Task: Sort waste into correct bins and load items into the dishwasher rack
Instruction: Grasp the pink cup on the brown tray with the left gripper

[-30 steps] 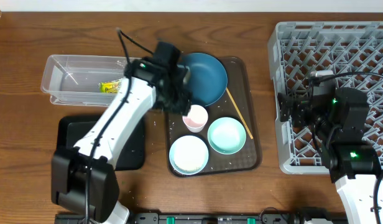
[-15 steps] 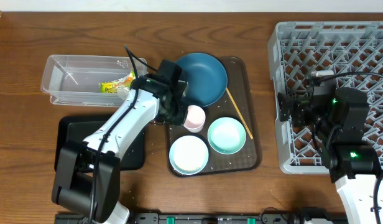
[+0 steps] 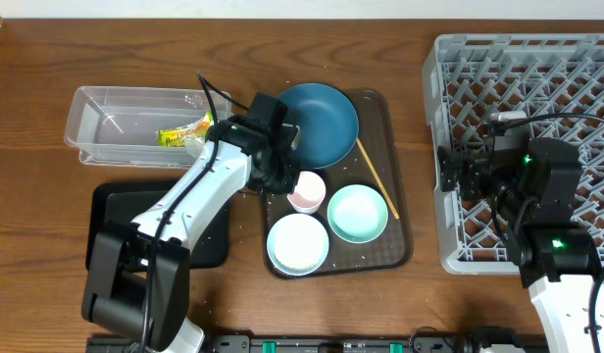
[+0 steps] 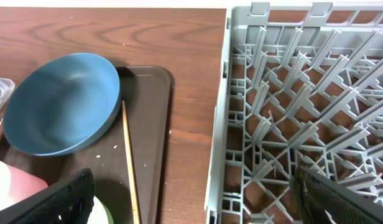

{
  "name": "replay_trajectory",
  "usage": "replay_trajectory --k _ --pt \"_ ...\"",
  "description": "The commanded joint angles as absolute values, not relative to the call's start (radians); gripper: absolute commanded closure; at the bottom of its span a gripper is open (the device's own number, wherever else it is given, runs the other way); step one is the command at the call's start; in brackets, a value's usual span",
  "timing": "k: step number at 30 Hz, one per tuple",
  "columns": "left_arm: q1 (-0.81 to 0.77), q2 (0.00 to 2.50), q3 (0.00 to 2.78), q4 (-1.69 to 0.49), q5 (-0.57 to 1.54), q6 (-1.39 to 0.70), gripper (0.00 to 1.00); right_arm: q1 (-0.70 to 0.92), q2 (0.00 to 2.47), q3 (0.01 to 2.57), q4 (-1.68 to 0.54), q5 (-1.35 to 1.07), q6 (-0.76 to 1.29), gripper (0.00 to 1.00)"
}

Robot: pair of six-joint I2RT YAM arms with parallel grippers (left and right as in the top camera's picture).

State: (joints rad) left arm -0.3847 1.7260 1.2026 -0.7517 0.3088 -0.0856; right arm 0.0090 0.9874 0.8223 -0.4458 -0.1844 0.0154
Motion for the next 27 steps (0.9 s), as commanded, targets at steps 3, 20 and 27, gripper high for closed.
replay_trajectory --k 3,20,27 --pt "-0.386 1.729 1.196 -0.754 0.314 -0.089 0.88 0.019 0.99 0.843 -0.447 -0.192 0.03 0.01" --pt "-0.347 1.693 1.231 -0.797 0.353 -0.088 0.94 0.019 0.99 0.843 -0.447 -0.191 0.029 0.01" --pt "-0.268 1.529 1.25 -0.749 0.488 -0.088 0.94 0.019 1.006 0.843 -0.403 -0.162 0.03 0.01"
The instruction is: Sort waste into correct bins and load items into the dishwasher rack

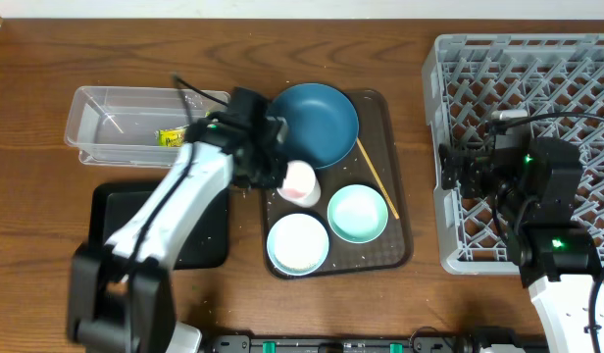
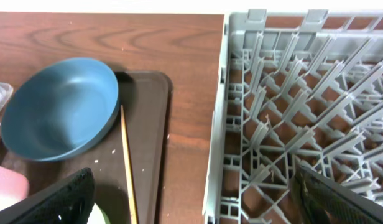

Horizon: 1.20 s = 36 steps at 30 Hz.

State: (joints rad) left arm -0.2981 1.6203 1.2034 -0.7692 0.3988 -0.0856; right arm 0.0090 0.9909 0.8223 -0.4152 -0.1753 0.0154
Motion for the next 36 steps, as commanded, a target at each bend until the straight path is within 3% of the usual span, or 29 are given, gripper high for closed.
replay_trajectory --k 1,7,14,21,26,36 --pt "-0.251 1.499 1.25 -0.722 0.523 -0.088 0.94 0.019 1.015 0.843 -0.393 -0.166 0.03 0.01" --pt "-0.182 1.445 1.25 -0.511 0.727 -0.185 0.94 0.019 1.099 0.843 -0.284 -0.38 0.028 0.01" --pt "-0.16 1.565 1.25 -0.189 1.131 -0.345 0.94 0.019 1.255 0.843 -0.078 -0.93 -0.12 0.01" --pt "-0.161 1.707 1.25 -0.083 1.385 -0.425 0.94 0.019 1.379 0.843 0.043 -1.316 -0.234 0.01" --pt "-0.163 1.753 1.25 -0.084 1.508 -0.424 0.94 0.019 1.424 0.843 0.106 -1.325 -0.234 0.01" --pt "-0.225 1.754 1.25 -0.084 1.506 -0.428 0.94 0.02 1.432 0.843 0.191 -1.26 -0.233 0.01"
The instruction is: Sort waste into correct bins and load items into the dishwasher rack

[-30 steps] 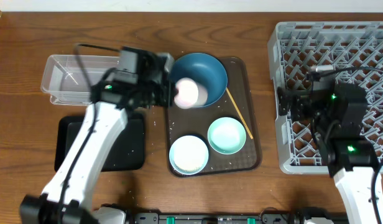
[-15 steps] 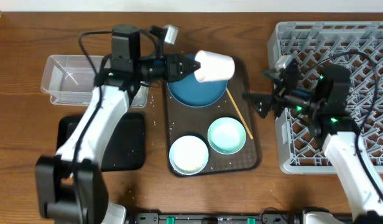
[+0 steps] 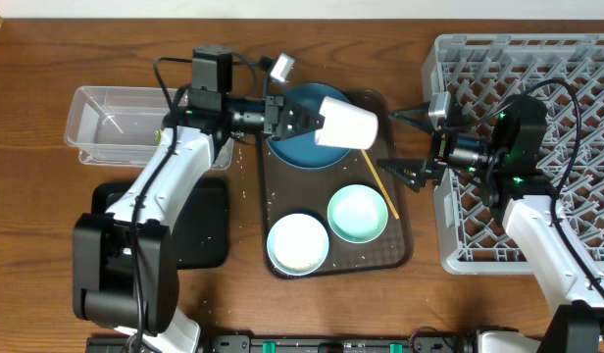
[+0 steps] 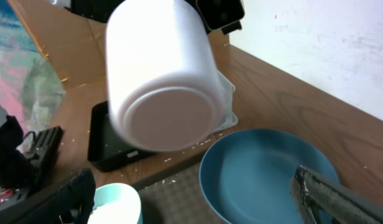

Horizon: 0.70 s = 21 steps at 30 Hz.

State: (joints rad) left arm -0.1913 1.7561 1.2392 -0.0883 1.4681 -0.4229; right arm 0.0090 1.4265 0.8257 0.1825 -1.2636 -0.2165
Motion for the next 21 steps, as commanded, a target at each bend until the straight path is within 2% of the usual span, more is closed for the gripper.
replay_trajectory --k 1,9,21 --pt "-0.236 1.754 1.25 -0.083 1.5 -0.428 0.94 0.02 1.432 0.843 0.193 -1.26 -0.233 0.01" --pt "-0.315 1.754 1.25 -0.083 1.439 -0.429 0.94 0.021 1.432 0.843 0.258 -1.301 -0.175 0.01" --pt "-0.319 1.754 1.25 -0.081 1.401 -0.428 0.94 0.02 1.431 0.843 0.337 -1.422 -0.136 0.01"
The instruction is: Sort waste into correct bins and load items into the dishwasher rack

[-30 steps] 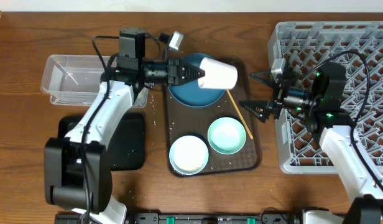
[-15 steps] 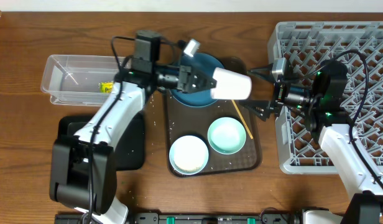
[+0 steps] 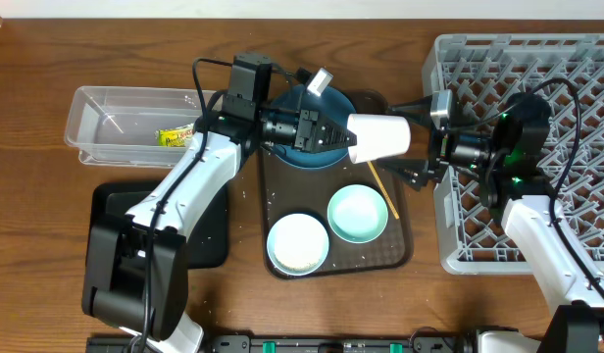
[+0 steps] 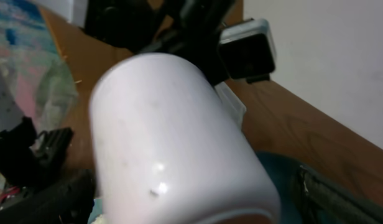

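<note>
A white cup hangs sideways above the brown tray, base pointing right. My left gripper is shut on its rim end, over the blue bowl. From the right, my right gripper stands open, one finger above and one below the cup's base end. In the right wrist view the cup fills the frame, and the right gripper has its fingers wide apart at the bottom corners. The grey dishwasher rack lies at the right.
The tray also holds a teal bowl, a white bowl and a wooden chopstick. A clear bin with a yellow wrapper sits at the back left. In front of it is a black bin.
The left gripper has carried the cup to the right. Its base end now lies between the right gripper's open fingers, where before there was a gap between cup and fingers.
First the left gripper was down at the cup standing on the tray while the right gripper hovered over the rack. Then the cup was tipped in the left gripper. Later it hung sideways over the blue bowl, the right gripper turned toward it, open. Now they meet.
</note>
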{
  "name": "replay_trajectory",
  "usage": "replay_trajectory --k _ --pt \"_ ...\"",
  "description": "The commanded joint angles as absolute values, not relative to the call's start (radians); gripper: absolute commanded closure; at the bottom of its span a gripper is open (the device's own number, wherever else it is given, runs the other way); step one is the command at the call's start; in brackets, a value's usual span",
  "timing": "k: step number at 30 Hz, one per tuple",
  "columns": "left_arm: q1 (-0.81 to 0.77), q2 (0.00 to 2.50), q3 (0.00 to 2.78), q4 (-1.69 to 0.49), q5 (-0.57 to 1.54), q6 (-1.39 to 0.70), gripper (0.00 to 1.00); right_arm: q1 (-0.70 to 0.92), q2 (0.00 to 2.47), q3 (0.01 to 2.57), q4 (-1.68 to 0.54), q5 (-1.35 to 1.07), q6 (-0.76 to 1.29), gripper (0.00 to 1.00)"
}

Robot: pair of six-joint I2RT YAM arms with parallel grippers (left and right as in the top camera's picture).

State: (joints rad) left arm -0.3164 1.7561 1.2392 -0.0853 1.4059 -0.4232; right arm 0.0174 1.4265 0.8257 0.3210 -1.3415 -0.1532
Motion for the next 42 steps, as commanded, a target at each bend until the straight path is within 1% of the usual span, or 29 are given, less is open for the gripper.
replay_trajectory --k 1,4,9,13,15,18,23,24,25,26,27,29,30,33,35,36,38,39,40,41,42 --pt "-0.319 1.754 1.25 -0.08 1.401 -0.429 0.94 0.02 1.431 0.843 0.35 -1.444 -0.136 0.01" --pt "-0.319 1.754 1.25 -0.08 1.401 -0.429 0.94 0.02 1.431 0.843 0.376 -1.494 -0.136 0.05" --pt "-0.319 1.754 1.25 -0.08 1.401 -0.429 0.94 0.02 1.432 0.843 0.377 -1.493 -0.136 0.11" --pt "-0.319 1.754 1.25 -0.08 1.401 -0.429 0.94 0.02 1.432 0.843 0.377 -1.493 -0.136 0.2" --pt "-0.319 1.754 1.25 -0.08 1.401 -0.428 0.94 0.02 1.432 0.843 0.377 -1.493 -0.136 0.27" --pt "-0.319 1.754 1.25 -0.08 1.401 -0.428 0.93 0.02 1.432 0.843 0.377 -1.492 -0.136 0.35" --pt "-0.319 1.754 1.25 -0.08 1.401 -0.428 0.93 0.02 1.432 0.843 0.372 -1.469 -0.135 0.41" --pt "-0.319 1.754 1.25 -0.08 1.401 -0.428 0.91 0.02 1.432 0.843 0.369 -1.465 -0.135 0.42" --pt "-0.319 1.754 1.25 -0.08 1.401 -0.427 0.83 0.02 1.432 0.843 0.362 -1.465 -0.135 0.43" --pt "-0.319 1.754 1.25 -0.079 1.399 -0.419 0.65 0.02 1.432 0.843 0.353 -1.462 -0.135 0.44" --pt "-0.317 1.754 1.25 -0.08 1.388 -0.412 0.53 0.02 1.432 0.843 0.339 -1.449 -0.13 0.47" --pt "-0.311 1.754 1.25 -0.081 1.354 -0.404 0.4 0.02 1.432 0.843 0.308 -1.387 -0.091 0.56" --pt "-0.308 1.754 1.25 -0.081 1.331 -0.404 0.37 0.02 1.432 0.843 0.288 -1.347 -0.075 0.6" --pt "-0.289 1.754 1.25 -0.105 1.221 -0.401 0.26 0.018 1.432 0.843 0.215 -1.22 -0.065 0.63" --pt "-0.274 1.754 1.25 -0.159 1.122 -0.396 0.22 0.012 1.431 0.843 0.187 -1.145 -0.03 0.66" --pt "-0.266 1.754 1.25 -0.19 1.076 -0.384 0.2 0.008 1.431 0.843 0.18 -1.114 -0.011 0.66" --pt "-0.247 1.751 1.25 -0.289 0.953 -0.345 0.17 -0.007 1.431 0.844 0.162 -1.04 0.031 0.73" --pt "-0.239 1.748 1.25 -0.333 0.901 -0.328 0.16 -0.013 1.43 0.844 0.158 -1.016 0.039 0.74" --pt "-0.23 1.742 1.25 -0.383 0.844 -0.308 0.16 -0.02 1.428 0.844 0.151 -0.983 0.047 0.7" --pt "-0.222 1.735 1.25 -0.428 0.793 -0.29 0.16 -0.027 1.423 0.844 0.143 -0.941 0.055 0.71" --pt "-0.212 1.724 1.25 -0.48 0.736 -0.271 0.15 -0.031 1.415 0.844 0.13 -0.876 0.061 0.75"
